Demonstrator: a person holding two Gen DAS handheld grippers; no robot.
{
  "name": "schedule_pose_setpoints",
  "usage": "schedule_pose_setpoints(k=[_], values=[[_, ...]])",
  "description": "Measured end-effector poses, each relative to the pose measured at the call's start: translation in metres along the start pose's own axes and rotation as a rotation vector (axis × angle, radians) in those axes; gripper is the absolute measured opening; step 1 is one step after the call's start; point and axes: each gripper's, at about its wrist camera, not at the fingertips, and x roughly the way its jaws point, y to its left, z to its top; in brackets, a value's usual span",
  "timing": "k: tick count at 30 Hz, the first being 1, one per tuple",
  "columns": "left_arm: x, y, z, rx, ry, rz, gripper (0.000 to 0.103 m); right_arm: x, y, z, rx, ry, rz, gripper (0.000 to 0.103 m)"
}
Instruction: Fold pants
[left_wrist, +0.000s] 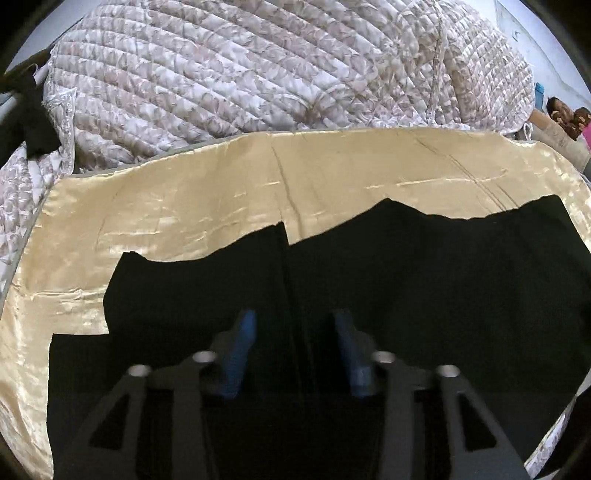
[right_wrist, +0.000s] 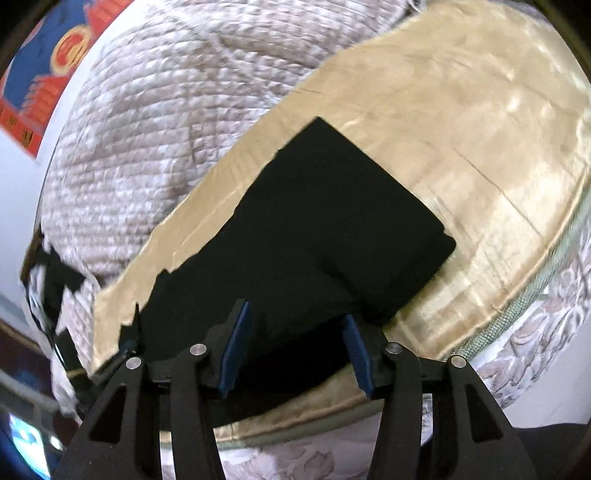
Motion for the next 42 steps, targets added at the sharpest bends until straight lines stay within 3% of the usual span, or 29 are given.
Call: schedule_pose_setpoints(k=[3,9,14,18,22,25,29,32,34,36,42], values=[[-0.004,0.008,-0.002,-0.027,-0.014,-0.001,0.006,-0.002,-0.007,0.002,0.041,-0.025,-0.009,0.050],[-0.065,0.054,-0.020,-0.193,-0.149,0.045,0.005,0.000,-0.010,0.001,0.041,-0.020,-0.004,0.050],[-0.126,0.109,-0.065,-0.388,-0.221,0.143,0.005,0.002,-0.012,-0.001,0.037,-0.027,-0.002,0.050],[-0.128,0.136,-0.102,-0.523,-0.142,0.163,0.005,0.003,-0.011,-0.002,0.026,-0.028,-0.007,0.050],[-0.115,0.158,-0.123,-0.663,-0.070,0.087,0.006,0.003,-0.010,-0.004,0.015,-0.030,-0.011,0.050],[-0.119,0.164,-0.127,-0.695,-0.091,0.071,0.008,0.004,-0.009,-0.006,0.013,-0.028,-0.009,0.050],[-0.114,0.168,-0.128,-0.724,-0.081,0.053,0.020,0.004,-0.009,-0.007,0.011,-0.030,-0.008,0.050],[-0.104,0.170,-0.123,-0.739,-0.082,0.030,0.020,0.005,-0.011,-0.007,0.010,-0.030,-0.003,0.050],[-0.102,0.172,-0.118,-0.736,-0.076,0.038,0.020,0.006,-0.011,-0.007,0.010,-0.033,-0.001,0.050],[-0.102,0.168,-0.113,-0.708,-0.071,0.072,0.004,0.006,-0.012,-0.006,0.018,-0.040,0.008,0.050],[-0.124,0.156,-0.118,-0.652,-0.093,0.121,0.004,-0.008,-0.016,-0.004,0.021,-0.099,0.028,0.050]])
